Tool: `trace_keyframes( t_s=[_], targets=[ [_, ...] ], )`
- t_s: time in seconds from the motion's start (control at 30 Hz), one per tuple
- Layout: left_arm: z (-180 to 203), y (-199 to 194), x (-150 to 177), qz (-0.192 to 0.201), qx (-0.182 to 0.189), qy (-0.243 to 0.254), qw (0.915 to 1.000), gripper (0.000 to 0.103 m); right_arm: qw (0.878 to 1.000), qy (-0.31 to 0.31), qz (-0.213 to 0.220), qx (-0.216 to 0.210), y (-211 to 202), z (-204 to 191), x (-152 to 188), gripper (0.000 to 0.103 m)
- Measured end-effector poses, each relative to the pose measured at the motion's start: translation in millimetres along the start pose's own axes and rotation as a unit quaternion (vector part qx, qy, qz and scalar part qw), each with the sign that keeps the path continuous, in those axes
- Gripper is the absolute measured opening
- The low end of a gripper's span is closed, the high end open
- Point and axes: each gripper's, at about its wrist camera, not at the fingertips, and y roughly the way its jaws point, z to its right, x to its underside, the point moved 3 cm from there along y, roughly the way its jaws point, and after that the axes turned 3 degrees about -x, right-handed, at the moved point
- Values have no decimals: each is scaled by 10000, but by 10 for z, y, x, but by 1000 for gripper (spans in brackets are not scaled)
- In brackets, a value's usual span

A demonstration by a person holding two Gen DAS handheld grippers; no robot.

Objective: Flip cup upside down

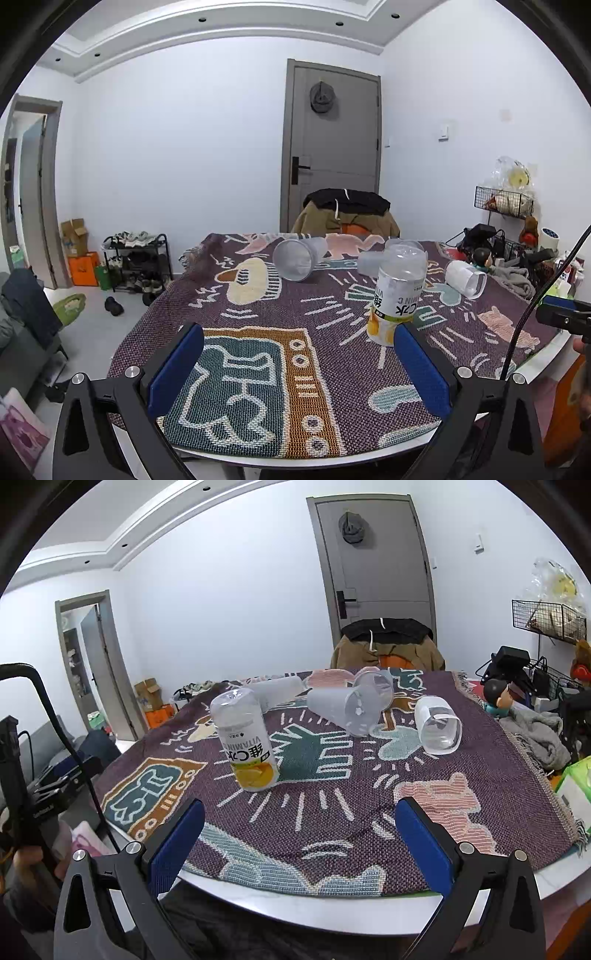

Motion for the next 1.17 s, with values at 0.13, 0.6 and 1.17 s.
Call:
trace_keyframes(
  t_s=[0.13, 0.6, 1.17],
  targets=[
    [5, -4, -1, -4, 6, -16, 10000, 103, 10000, -35, 17, -2, -2, -7, -6, 103],
    [6, -9, -14, 23, 18, -29, 10000, 103, 10000, -50, 34, 5, -13, -2, -14, 103],
    [12, 0, -43, 35, 18, -1, 10000, 103, 10000, -60, 9, -9, 0, -11, -13, 103]
  ],
)
